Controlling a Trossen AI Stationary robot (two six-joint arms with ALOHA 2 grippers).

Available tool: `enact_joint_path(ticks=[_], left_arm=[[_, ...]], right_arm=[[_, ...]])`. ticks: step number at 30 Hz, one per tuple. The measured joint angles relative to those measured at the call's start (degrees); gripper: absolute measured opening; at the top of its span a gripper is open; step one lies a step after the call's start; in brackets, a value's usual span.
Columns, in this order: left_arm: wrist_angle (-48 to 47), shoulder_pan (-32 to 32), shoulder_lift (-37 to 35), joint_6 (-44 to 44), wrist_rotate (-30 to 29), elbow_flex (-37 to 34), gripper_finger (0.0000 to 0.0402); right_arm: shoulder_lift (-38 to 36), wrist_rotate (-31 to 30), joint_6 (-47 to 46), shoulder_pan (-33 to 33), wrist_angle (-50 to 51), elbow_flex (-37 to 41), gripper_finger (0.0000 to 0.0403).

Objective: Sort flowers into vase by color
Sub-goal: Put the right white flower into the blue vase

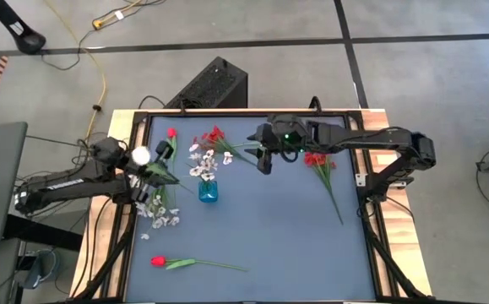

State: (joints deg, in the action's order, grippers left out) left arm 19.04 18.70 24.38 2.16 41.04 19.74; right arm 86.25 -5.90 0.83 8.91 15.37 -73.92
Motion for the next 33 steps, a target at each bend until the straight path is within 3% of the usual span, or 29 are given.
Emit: enact_joint_path(ticks=[3, 10, 21, 33], left_arm=[[4.9, -1.1, 0.9, -1.6, -2.0, -1.3, 0.0], [5.8, -2.7, 6.4, -4.7, -9.1, -3.1, 0.0], [10.2, -3.1, 15.4, -6.0, -10.5, -3.1, 0.0], [9.4, -3.0, 15.8, -6.2, -11.8, -3.0, 0.0]], right_arm=[[-0.1, -0.3, -1.3, 0.1, -4.1, 3.1, 0.0214], [-0.1, -0.3, -2.3, 0.1, -14.6, 8.9, 0.0214], [0.1, -0.2, -2.3, 0.0, -14.7, 8.9, 0.0214], [0.1, 0.1, -1.9, -1.2, -14.1, 8.9, 0.0214]])
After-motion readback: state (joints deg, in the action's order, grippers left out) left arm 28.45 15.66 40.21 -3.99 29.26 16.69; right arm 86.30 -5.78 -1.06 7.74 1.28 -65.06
